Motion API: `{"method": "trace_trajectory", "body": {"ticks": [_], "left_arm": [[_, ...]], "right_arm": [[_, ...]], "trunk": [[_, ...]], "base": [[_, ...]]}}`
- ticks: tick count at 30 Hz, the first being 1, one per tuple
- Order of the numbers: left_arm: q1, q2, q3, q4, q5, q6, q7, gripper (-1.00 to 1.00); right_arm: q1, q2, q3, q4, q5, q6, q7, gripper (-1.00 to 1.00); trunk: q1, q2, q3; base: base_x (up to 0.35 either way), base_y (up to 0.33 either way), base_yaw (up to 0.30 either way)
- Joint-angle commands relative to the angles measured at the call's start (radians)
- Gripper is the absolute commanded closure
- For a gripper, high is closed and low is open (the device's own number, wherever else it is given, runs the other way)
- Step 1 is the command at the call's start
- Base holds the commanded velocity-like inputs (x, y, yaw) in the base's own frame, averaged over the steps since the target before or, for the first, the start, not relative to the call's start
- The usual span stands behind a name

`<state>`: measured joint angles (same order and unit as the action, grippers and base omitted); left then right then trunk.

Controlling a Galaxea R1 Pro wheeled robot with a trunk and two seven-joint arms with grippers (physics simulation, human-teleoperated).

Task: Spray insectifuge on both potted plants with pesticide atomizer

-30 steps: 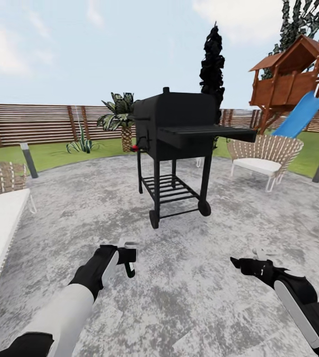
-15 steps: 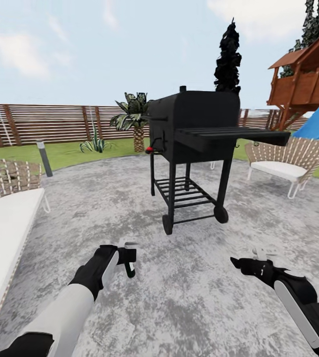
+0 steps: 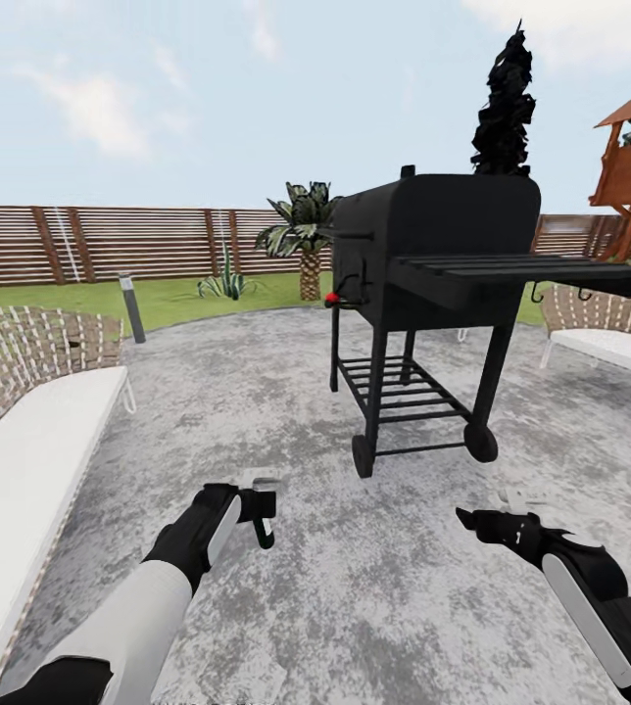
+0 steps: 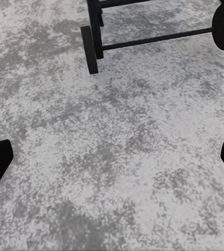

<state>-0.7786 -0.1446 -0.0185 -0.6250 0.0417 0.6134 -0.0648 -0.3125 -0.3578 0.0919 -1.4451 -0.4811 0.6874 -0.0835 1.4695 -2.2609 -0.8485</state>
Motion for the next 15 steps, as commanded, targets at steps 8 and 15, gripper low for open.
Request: {"method": "trace_trajectory", "body": {"ticks": [8,15], "left_arm": [[-0.001,-0.003,-0.001,-0.001,0.001,0.004,0.0,1.0],[-0.001,-0.003,-0.001,-0.001,0.001,0.003,0.0,1.0]], "right_arm": [[0.0,-0.001,0.002,-0.001,-0.01,0.003,-0.01,-1.0],[0.0,-0.001,0.002,-0.001,-0.01,0.003,-0.01,-1.0]], "trunk": [[0.0,0.0,-0.004],[0.0,0.0,-0.007]], "base": [[0.022,0.0,0.245],[0.253,0.0,0.245]]}}
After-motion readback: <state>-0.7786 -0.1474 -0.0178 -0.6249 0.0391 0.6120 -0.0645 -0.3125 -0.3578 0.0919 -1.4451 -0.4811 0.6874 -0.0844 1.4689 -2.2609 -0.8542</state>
